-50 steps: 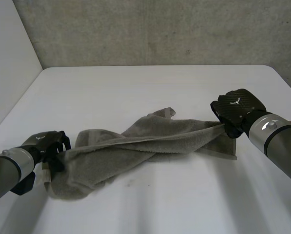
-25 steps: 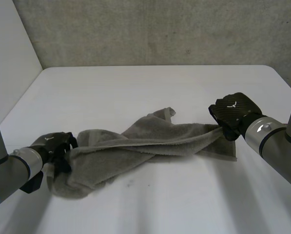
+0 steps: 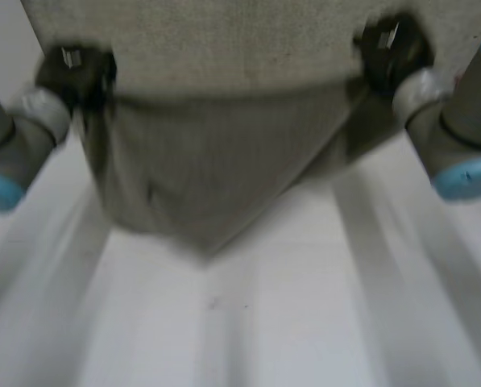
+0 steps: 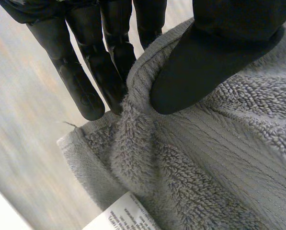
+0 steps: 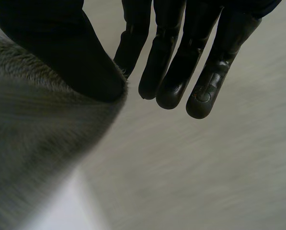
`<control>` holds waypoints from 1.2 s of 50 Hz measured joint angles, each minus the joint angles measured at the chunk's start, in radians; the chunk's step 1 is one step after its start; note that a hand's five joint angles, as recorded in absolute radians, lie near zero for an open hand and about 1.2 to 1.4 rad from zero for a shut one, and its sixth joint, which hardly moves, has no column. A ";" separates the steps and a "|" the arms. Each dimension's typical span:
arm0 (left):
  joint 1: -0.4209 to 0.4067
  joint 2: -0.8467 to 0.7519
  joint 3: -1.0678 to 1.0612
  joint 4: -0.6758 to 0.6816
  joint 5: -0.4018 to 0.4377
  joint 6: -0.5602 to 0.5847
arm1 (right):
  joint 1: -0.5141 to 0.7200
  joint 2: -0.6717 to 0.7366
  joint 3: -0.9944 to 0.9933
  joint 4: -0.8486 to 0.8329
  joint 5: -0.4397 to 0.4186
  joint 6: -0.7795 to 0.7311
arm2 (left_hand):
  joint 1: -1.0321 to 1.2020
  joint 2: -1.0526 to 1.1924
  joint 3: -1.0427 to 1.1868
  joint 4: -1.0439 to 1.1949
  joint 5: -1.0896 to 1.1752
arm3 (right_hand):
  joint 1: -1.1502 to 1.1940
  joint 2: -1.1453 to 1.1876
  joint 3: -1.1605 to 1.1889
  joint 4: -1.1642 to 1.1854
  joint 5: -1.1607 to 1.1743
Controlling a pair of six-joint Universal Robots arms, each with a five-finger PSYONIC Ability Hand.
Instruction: Fold the laundry
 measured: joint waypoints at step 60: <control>-0.022 0.177 -0.718 0.287 -0.135 -0.115 | -0.182 -0.076 0.657 -0.024 -0.143 0.611 | 0.013 0.001 0.002 0.001 0.009 | -0.565 -0.722 -0.738 -0.744 -0.716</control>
